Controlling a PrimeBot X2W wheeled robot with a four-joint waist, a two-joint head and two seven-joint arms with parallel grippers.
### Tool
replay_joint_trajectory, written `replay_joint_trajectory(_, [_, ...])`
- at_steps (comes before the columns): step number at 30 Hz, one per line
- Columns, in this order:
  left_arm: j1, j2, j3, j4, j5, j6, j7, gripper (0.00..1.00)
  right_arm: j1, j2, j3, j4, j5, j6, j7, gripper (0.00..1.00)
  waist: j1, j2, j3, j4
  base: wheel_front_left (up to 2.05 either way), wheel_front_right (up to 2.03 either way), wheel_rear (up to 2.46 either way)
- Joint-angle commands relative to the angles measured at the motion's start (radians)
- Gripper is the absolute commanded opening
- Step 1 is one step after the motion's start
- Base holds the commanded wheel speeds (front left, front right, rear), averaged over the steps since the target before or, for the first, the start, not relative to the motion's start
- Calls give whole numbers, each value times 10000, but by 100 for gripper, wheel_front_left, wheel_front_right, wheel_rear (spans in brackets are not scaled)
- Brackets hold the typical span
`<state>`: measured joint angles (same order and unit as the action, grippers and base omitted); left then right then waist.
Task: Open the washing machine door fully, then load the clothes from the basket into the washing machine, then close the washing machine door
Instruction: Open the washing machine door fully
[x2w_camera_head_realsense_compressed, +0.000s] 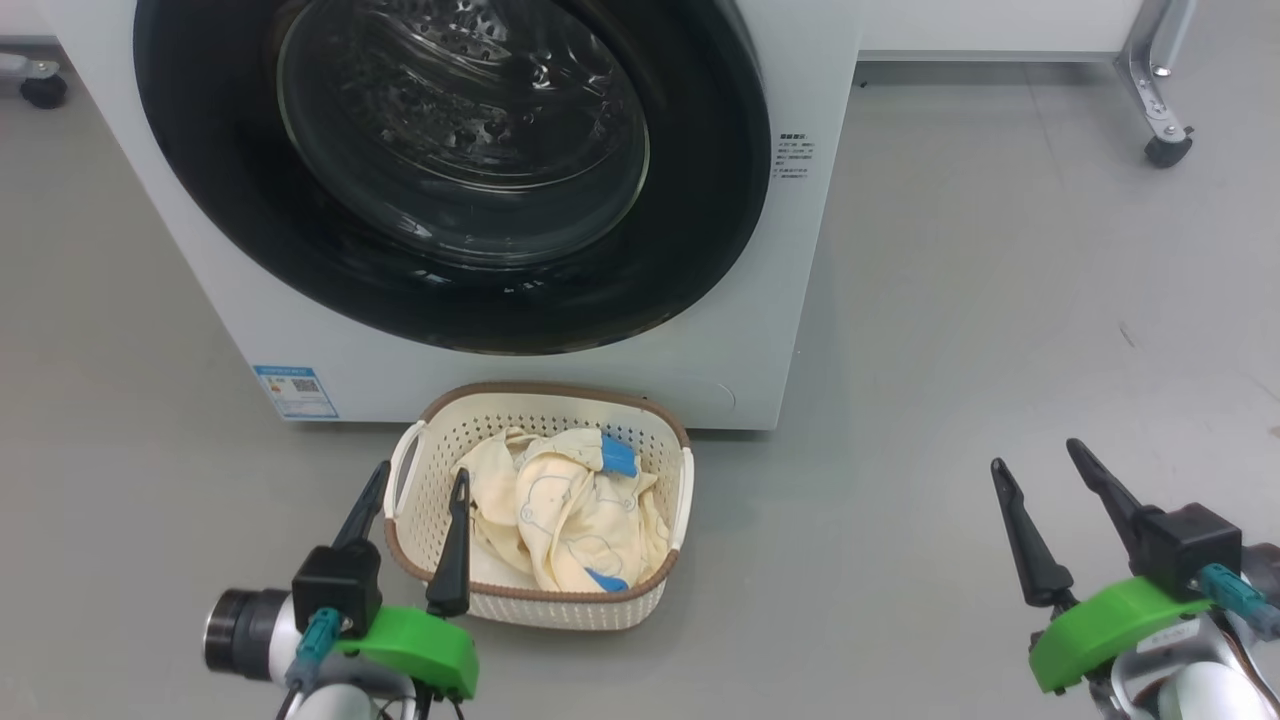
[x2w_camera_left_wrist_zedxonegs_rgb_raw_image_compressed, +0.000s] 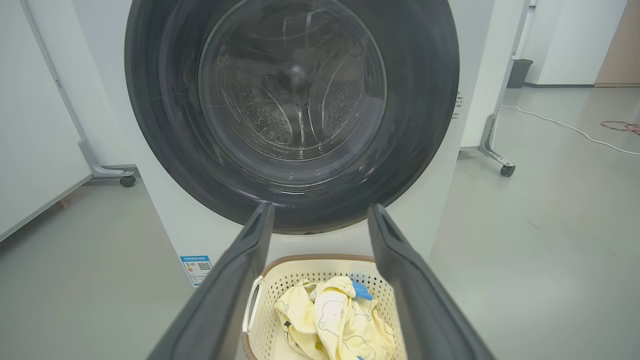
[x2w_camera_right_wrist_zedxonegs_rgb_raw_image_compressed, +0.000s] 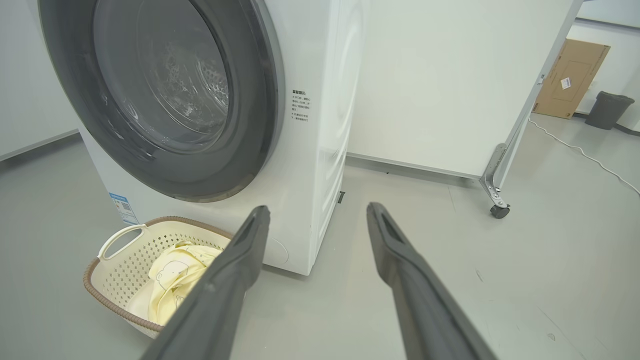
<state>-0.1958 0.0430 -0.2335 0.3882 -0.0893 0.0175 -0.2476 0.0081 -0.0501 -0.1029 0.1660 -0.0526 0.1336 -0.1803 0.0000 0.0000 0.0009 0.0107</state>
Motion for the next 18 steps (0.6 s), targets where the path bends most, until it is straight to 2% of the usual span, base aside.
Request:
replay_joint_trajectory(1, [-269, 140, 315, -348, 63, 0, -141, 100, -406, -106, 199, -386, 59, -29, -127, 100, 0, 0, 2, 0, 4, 4, -8])
replay_joint_trajectory(18, [-265, 123, 363, -374, 17, 29, -141, 100, -447, -85, 192, -355, 34, -29, -168, 100, 0, 0, 63, 25, 0, 0, 0])
